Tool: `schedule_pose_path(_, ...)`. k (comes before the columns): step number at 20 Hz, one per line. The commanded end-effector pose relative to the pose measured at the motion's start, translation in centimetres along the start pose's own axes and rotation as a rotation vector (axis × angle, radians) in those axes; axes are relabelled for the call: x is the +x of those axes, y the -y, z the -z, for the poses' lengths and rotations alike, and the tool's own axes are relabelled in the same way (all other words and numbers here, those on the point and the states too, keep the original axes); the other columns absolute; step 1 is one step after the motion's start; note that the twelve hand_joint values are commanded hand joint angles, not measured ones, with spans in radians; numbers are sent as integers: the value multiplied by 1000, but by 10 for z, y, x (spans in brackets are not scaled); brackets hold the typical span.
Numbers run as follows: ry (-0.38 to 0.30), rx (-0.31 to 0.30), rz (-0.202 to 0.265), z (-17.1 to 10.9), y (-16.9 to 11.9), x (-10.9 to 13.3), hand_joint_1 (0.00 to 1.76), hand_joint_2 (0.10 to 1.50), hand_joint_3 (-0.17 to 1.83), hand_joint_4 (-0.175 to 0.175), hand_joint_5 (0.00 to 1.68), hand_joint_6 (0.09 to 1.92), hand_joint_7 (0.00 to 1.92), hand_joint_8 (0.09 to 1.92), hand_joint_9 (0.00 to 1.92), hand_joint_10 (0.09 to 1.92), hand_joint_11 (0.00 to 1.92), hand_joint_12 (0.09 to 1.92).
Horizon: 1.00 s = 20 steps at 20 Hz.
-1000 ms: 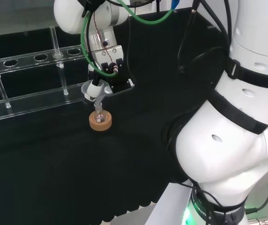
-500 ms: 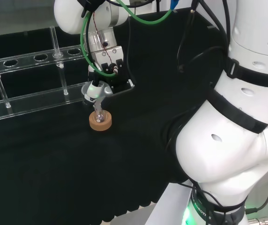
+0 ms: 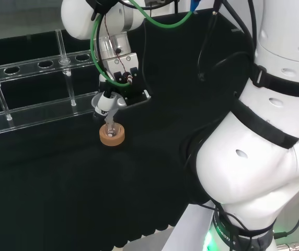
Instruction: Place the funnel on the round-bottom flask.
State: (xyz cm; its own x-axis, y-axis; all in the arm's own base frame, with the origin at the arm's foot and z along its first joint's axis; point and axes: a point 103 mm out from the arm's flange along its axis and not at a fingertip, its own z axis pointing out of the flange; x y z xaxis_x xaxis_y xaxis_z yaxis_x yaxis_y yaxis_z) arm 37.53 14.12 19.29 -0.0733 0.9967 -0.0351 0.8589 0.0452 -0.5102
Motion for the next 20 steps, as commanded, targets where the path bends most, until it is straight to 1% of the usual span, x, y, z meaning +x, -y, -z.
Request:
schedule_pose_path(1,-4,-5,2,0,0,0,823,1050,-175,-29,621,621,570,712,825,489,572,1314)
schedule_pose_path(3,-6,-6,3,0,0,-1,820,1050,-175,-33,599,620,547,717,807,499,563,1318)
schedule_pose_path(8,-8,-7,6,-1,2,-2,810,1045,-175,-44,500,584,409,749,707,554,523,1329)
schedule_pose_path(13,-6,3,9,0,2,-3,799,1036,-175,-47,464,551,373,752,671,576,497,1340)
schedule_pose_path(16,-6,21,17,-1,2,-3,792,1029,-175,-49,448,521,349,752,642,596,472,1352)
schedule_pose_path(18,-8,37,24,-1,2,-4,781,1017,-175,-50,429,477,294,750,592,619,441,1369)
schedule_pose_path(20,-5,39,26,-2,2,-4,764,1000,-175,-51,409,409,233,743,525,654,406,1388)
